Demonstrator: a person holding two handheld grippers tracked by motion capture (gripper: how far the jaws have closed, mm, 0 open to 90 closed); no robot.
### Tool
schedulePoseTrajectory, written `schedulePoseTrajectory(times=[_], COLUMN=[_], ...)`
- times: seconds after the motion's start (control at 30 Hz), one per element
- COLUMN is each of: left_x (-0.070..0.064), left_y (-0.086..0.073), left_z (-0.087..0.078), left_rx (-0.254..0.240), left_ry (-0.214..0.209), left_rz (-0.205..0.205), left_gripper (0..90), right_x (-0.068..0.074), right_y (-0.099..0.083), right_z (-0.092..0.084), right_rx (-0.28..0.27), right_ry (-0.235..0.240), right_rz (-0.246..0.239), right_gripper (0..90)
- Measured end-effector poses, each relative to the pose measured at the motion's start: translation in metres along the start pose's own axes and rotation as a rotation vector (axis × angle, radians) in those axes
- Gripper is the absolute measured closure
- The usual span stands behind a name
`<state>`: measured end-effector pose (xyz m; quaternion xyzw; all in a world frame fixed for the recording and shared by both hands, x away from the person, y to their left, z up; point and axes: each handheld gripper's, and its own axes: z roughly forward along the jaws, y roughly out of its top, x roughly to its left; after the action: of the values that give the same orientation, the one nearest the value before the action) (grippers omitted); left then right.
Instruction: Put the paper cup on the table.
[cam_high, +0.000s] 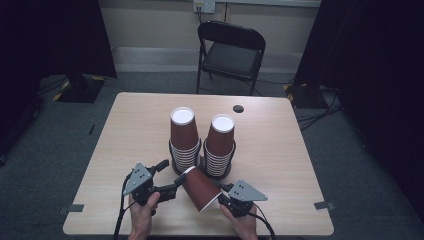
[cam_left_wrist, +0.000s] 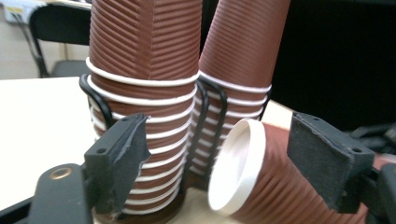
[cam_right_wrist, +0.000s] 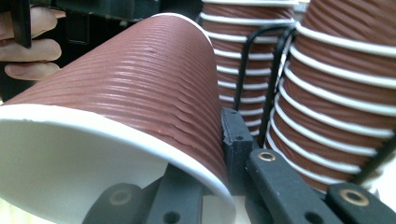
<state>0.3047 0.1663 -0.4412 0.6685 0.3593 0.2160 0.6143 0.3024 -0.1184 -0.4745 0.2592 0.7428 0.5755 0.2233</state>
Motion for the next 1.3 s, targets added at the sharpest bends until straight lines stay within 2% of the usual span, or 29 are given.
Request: schedulePoseTrajectory(times=[0.1,0.17,0.23,0.27,0.3,0.37,0.5,0.53,0.63,0.67,0.7,0.83,1.1,1.13,1.17,1.23,1.3], left_x=[-0.004,-0.008,-0.011,-0.014,-0.014,-0.017,-0.023,-0.027,-0.03,-0.033,-0.033,-0.041,-0.05,-0.054,-0.054,-0.059,-0.063], left_y=[-0.003,-0.005,-0.007,-0.009,-0.009,-0.012,-0.019,-0.022,-0.025,-0.028,-0.028,-0.034,-0.045,-0.048,-0.048,-0.051,-0.052], left_z=[0.001,0.001,0.002,0.003,0.003,0.004,0.006,0.008,0.01,0.012,0.012,0.015,0.022,0.023,0.023,0.025,0.027], left_rx=[0.043,0.061,0.063,0.076,0.076,0.082,0.11,0.126,0.131,0.155,0.155,0.177,0.188,0.191,0.191,0.203,0.197], left_ry=[0.028,0.046,0.058,0.07,0.07,0.062,0.085,0.101,0.095,0.106,0.106,0.13,0.167,0.168,0.168,0.187,0.194], left_rz=[0.084,0.146,0.191,0.229,0.229,0.261,0.349,0.403,0.416,0.458,0.458,0.527,0.583,0.61,0.61,0.677,0.702], left_gripper=[20.9,21.3,21.7,21.9,22.4,22.5,20.5,19.8,18.5,18.4,18.4,16.4,15.8,15.8,15.7,15.7,15.6], right_x=[-0.006,-0.01,-0.013,-0.016,-0.016,-0.018,-0.023,-0.026,-0.028,-0.029,-0.029,-0.03,-0.031,-0.03,-0.03,-0.03,-0.03], right_y=[-0.001,-0.001,0.0,0.001,0.001,0.003,0.006,0.009,0.011,0.012,0.012,0.015,0.021,0.023,0.023,0.025,0.028], right_z=[-0.005,-0.008,-0.01,-0.013,-0.013,-0.015,-0.019,-0.021,-0.021,-0.02,-0.02,-0.018,-0.012,-0.012,-0.012,-0.011,-0.009], right_rx=[0.027,0.04,0.053,0.063,0.063,0.068,0.081,0.092,0.111,0.131,0.131,0.166,0.233,0.234,0.234,0.25,0.272], right_ry=[-0.009,-0.013,-0.019,-0.019,-0.019,-0.013,-0.011,-0.008,0.006,0.015,0.015,0.043,0.073,0.077,0.077,0.082,0.089], right_rz=[0.029,0.039,0.046,0.048,0.048,0.059,0.082,0.088,0.1,0.101,0.101,0.117,0.14,0.14,0.14,0.137,0.142], right_gripper=[85.8,85.8,85.9,85.8,85.8,85.8,85.9,85.9,85.8,85.9,85.9,85.8,85.8,85.8,85.8,85.9,85.8])
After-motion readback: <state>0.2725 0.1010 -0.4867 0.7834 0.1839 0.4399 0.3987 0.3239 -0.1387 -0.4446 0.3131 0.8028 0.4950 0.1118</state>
